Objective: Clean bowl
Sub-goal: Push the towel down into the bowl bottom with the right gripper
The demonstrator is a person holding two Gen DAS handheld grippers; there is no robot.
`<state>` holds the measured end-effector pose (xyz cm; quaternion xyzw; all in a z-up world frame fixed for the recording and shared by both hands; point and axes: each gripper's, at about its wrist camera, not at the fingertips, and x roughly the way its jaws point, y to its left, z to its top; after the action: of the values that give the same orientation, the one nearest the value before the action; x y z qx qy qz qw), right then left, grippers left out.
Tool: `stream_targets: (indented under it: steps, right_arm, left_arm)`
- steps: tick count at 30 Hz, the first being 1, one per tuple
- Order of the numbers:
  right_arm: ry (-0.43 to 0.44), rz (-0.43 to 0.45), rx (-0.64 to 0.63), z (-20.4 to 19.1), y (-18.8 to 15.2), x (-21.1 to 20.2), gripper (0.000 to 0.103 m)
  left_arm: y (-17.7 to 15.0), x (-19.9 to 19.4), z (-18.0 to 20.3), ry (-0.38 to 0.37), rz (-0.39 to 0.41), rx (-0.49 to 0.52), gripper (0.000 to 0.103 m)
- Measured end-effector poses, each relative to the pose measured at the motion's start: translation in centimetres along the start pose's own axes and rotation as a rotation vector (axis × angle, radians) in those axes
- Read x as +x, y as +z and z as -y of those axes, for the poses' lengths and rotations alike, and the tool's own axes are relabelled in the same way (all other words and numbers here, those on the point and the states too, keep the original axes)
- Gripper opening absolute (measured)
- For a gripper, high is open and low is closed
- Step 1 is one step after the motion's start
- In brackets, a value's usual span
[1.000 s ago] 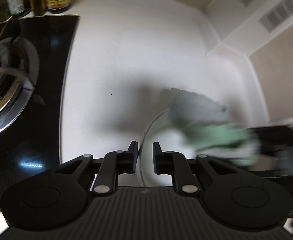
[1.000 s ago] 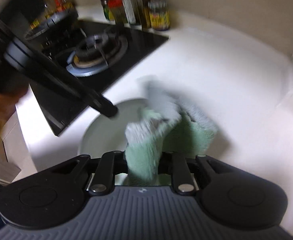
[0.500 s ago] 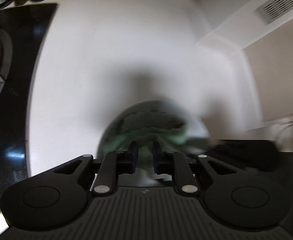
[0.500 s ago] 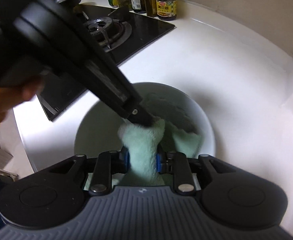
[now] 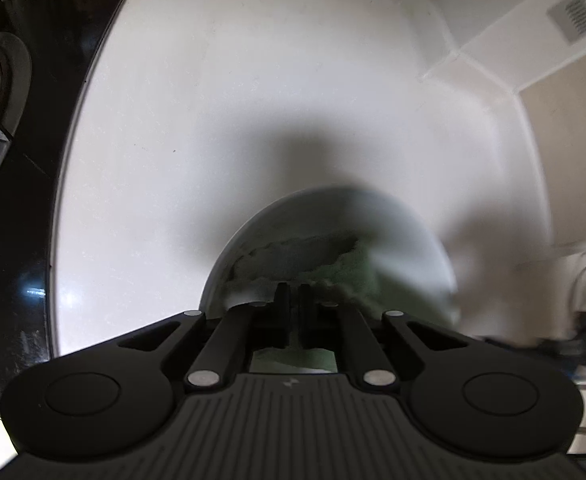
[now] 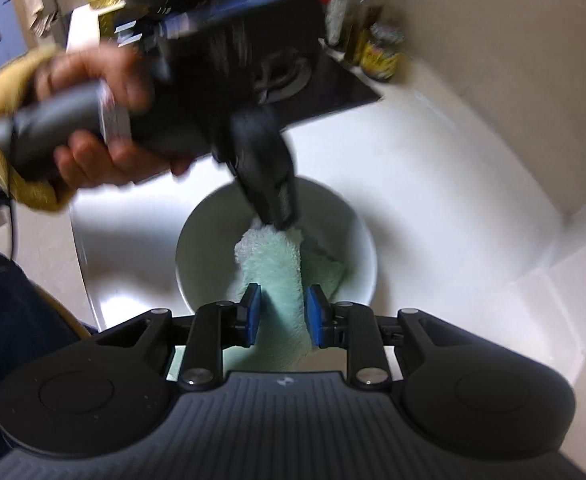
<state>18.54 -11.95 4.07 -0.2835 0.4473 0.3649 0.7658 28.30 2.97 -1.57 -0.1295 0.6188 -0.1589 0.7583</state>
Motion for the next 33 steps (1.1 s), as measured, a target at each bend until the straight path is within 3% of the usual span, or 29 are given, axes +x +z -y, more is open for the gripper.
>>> stream_targets:
  steps: [5,9,13,20,33]
  right_arm:
    - [0.033,-0.035,0.136,1.9,1.0,5.4,0.021]
    - [0.039,-0.023,0.194,2.6,1.0,7.5,0.021]
    - [0.05,0.012,0.191,2.5,0.3,6.3,0.021]
    - [0.051,-0.007,0.179,2.6,-0.4,4.3,0.021]
    - [0.115,-0.272,0.025,3.0,2.7,3.8,0.021]
  left_arm:
    - [-0.2,-3.3,0.1,-0.035,0.049,0.024,0.003]
    - [-0.8,-2.6,0.0,-0.045,0.012,0.002,0.003]
    - [-1.4,-0.8,0.1,-0.093,-0.054,-0.026,0.003]
    - [-1.6,2.2,0.2,-0.013,-0.088,-0.005,0.004]
    - [-2.2,2.9,0.0,0.008,-0.061,-0.006,0.006]
